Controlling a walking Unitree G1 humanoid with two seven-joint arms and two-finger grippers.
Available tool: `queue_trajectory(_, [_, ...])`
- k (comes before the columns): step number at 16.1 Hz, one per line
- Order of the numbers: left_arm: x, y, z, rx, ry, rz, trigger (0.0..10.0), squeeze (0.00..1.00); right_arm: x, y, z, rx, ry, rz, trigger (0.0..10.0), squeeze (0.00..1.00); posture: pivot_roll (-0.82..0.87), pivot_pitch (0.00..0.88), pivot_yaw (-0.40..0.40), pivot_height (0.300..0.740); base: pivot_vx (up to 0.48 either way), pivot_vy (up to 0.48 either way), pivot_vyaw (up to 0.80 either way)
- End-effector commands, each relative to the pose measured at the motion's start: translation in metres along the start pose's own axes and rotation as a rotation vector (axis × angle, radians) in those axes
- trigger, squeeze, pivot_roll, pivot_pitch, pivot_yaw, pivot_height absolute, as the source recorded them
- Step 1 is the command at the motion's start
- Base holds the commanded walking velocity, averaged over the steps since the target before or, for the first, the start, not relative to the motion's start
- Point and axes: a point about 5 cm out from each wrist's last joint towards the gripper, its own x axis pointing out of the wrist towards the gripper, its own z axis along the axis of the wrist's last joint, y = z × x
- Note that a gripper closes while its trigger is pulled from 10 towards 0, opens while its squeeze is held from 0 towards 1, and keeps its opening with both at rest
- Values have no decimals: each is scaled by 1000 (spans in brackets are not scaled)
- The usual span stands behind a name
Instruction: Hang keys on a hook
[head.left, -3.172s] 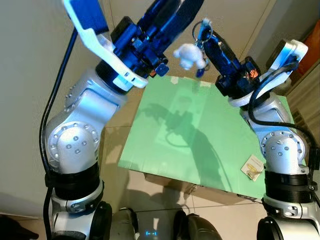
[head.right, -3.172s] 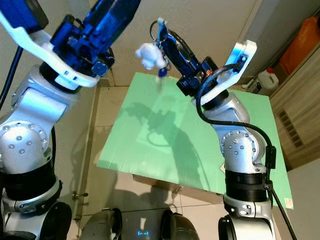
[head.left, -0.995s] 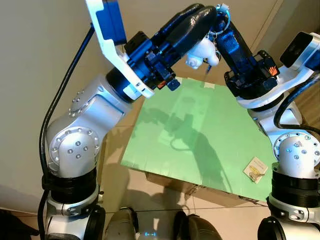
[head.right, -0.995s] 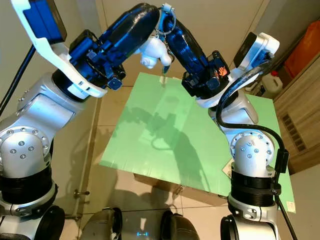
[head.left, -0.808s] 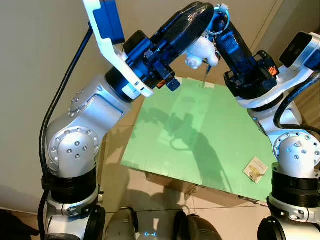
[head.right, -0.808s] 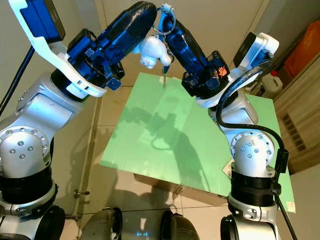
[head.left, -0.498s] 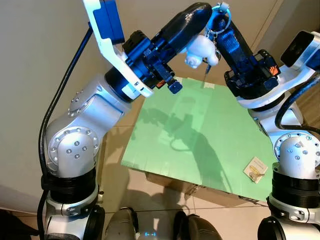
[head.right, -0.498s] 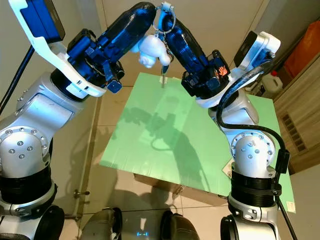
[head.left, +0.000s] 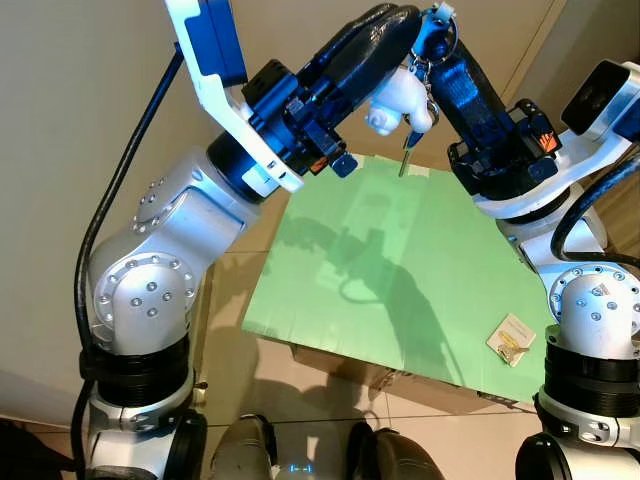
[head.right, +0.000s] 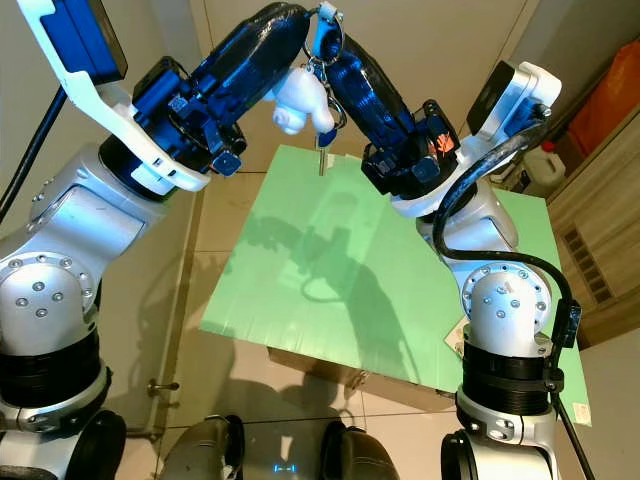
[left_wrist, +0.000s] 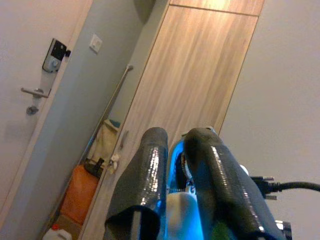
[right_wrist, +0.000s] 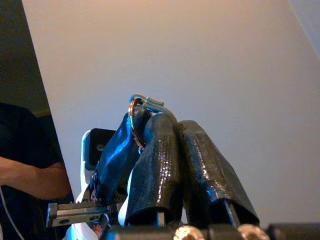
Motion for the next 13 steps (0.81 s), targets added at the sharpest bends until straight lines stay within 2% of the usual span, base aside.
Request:
queue_trajectory(1, [2,-9,-1,-2,19,-56,10000,961,0,6,1,-4,5,31,10000,0,91,121,-30,740,0,0,0])
queue_trajectory(2, [1,-10,-1,-5,23,-74,10000,157,0,6,1,-3,6,32,10000,0,91,121,-32,740,0,0,0])
queue_trajectory(3, [0,-12,-1,-21,29,-98,10000,0,0,6,1,-3,7,32,10000,0,92,121,-33,740,0,0,0])
queue_trajectory(7, [-4,-16,-1,-29,45,-136,10000,0,1,6,1,-1,8,34,10000,0,96,119,-34,740,0,0,0])
queue_trajectory(13, [-3,-9,2,-16,24,-88,10000,0,2,8,1,-5,6,36,10000,0,89,120,-29,740,0,0,0])
